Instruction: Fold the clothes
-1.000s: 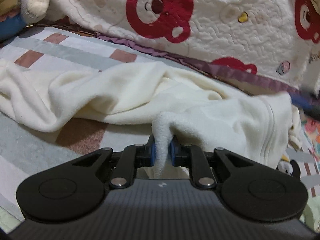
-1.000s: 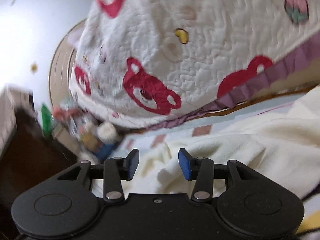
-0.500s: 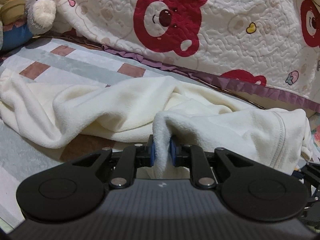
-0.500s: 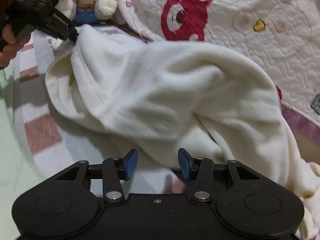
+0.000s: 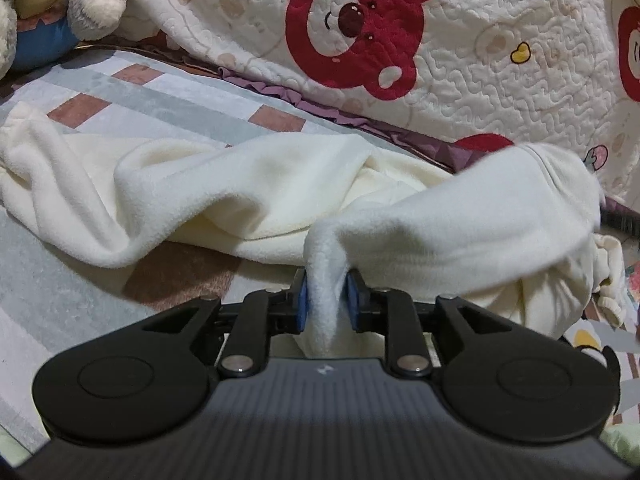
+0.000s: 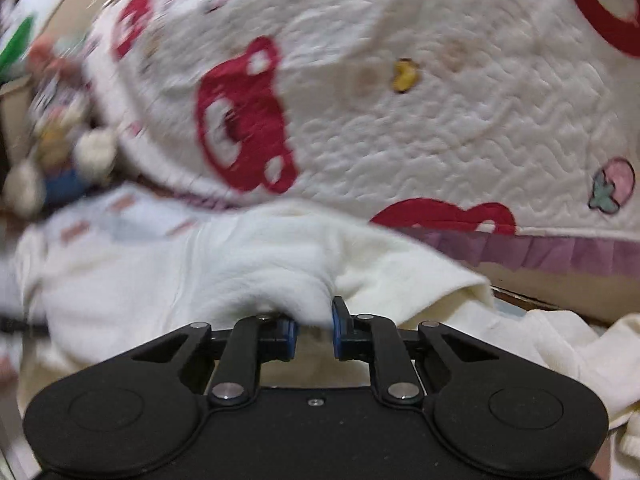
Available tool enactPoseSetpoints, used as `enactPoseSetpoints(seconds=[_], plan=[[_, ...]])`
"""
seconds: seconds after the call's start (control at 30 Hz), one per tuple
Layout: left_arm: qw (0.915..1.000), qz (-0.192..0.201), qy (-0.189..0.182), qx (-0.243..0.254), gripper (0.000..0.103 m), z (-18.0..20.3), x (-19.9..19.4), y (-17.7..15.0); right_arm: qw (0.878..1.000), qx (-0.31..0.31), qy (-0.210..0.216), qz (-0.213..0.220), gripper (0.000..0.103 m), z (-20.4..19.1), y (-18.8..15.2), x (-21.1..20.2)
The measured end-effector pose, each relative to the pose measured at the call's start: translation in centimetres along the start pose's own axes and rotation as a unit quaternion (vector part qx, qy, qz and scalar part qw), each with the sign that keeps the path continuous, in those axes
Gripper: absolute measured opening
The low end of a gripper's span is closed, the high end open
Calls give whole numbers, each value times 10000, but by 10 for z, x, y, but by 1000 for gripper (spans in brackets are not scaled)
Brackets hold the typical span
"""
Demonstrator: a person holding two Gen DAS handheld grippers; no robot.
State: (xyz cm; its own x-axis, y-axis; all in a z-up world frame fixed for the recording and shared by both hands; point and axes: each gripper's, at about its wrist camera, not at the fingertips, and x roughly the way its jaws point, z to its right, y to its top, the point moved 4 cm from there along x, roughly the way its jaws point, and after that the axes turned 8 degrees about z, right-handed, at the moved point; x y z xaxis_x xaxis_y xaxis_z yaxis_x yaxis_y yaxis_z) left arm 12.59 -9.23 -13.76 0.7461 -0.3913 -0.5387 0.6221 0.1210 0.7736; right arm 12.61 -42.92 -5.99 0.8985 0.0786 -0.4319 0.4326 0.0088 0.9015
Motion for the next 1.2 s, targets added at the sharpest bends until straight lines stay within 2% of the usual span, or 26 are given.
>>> enactPoseSetpoints(seconds=[0.1,0.23,0.33,0.4,0.5,0.57,0.63,0.73,0.8,0.83,0.87,1.03,1.1,1.2], plan=[[10000,5,28,-24,26,-2,1,1,9993,-226,-247,-138,18,-1,5,15],[9999,-19,42,-163,31,-9,3,0,9979,-322,-556,-96,20,12,12,27],[9995,-33,13,-301,33,-13,6,1,9990,254,-316,-171,20,22,13,29],[9992,-30,11,-409,34,-17,7,3,9983,515,-60,-257,25,18,8,24],[9975,-9,15,-703,40,-25,8,5,9969,579,354,-401,32,0,-2,15],[9956,-13,-58,-940,41,-31,9,5,9958,593,516,-459,46,-12,-7,9],[9936,-31,-108,-1121,41,-35,9,4,9955,558,594,-477,46,-23,-11,1],[9922,-52,-123,-1243,41,-39,11,3,9974,405,458,-391,46,-35,-14,-12],[9923,-46,-98,-1232,42,-39,11,4,9990,441,-33,-97,46,-33,-15,-26],[9925,-31,-77,-1222,42,-39,11,4,9984,464,-302,66,50,-32,-15,-34],[9926,-14,-59,-1212,42,-39,11,5,9978,552,-355,74,55,-30,-17,-39],[9946,125,35,-1033,42,-42,6,11,9935,1097,-264,-144,55,-21,-32,-62],[9954,274,146,-910,42,-44,0,16,9960,820,14,-359,55,-31,-39,-63],[9945,168,14,-1031,38,-42,-1,16,9965,331,543,-544,53,-50,-49,-60]])
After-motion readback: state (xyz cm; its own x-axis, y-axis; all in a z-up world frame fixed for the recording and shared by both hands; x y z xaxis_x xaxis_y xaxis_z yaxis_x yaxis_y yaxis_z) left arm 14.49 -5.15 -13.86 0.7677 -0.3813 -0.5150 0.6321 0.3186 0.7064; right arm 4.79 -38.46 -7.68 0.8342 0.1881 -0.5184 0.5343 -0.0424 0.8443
